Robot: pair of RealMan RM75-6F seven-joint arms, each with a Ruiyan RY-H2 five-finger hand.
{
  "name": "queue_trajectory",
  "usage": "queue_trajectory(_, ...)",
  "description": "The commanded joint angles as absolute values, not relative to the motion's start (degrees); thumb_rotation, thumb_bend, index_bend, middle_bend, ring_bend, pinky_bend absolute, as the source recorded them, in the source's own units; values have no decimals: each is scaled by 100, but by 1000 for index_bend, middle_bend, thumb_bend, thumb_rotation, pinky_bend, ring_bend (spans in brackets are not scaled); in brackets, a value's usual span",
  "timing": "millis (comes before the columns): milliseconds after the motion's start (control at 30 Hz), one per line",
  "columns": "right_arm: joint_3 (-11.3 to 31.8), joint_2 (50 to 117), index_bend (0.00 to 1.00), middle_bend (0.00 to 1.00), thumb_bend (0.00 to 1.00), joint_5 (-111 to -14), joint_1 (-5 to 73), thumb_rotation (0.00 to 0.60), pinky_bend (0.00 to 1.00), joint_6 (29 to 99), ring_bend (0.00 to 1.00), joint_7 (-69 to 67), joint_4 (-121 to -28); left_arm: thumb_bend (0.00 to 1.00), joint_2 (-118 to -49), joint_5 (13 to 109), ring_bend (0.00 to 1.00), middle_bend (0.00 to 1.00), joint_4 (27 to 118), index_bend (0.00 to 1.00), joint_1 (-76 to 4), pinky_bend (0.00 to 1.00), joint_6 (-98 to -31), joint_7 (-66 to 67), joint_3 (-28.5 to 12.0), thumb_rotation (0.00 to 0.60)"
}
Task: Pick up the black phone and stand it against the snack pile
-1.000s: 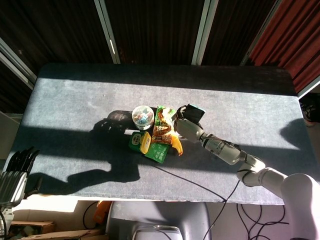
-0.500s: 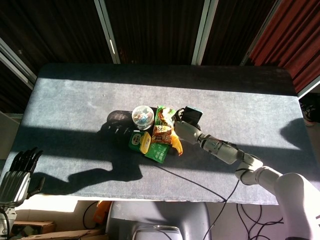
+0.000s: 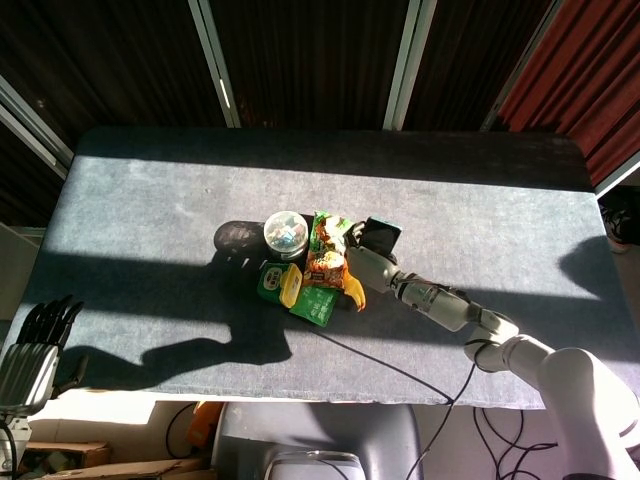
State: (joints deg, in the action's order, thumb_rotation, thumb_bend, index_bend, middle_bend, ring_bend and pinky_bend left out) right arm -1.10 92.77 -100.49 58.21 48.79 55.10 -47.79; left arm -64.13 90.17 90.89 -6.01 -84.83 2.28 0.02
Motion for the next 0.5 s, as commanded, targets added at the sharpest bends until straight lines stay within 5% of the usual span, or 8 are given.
queue_trajectory(33,-122,9295,864,612,289,-10051,5816,600,600,4882,524,5499,-4749,395,-6413,9018,0,0,9089,0,-602,0,-8482,226,2,600)
queue_trajectory(500,-102,9282,651,585,266,-9934,5777,600,591,4774,490,5635,-4735,396,-6414,9005,0,0,9102,0,-613,0,-8453,250,8,600)
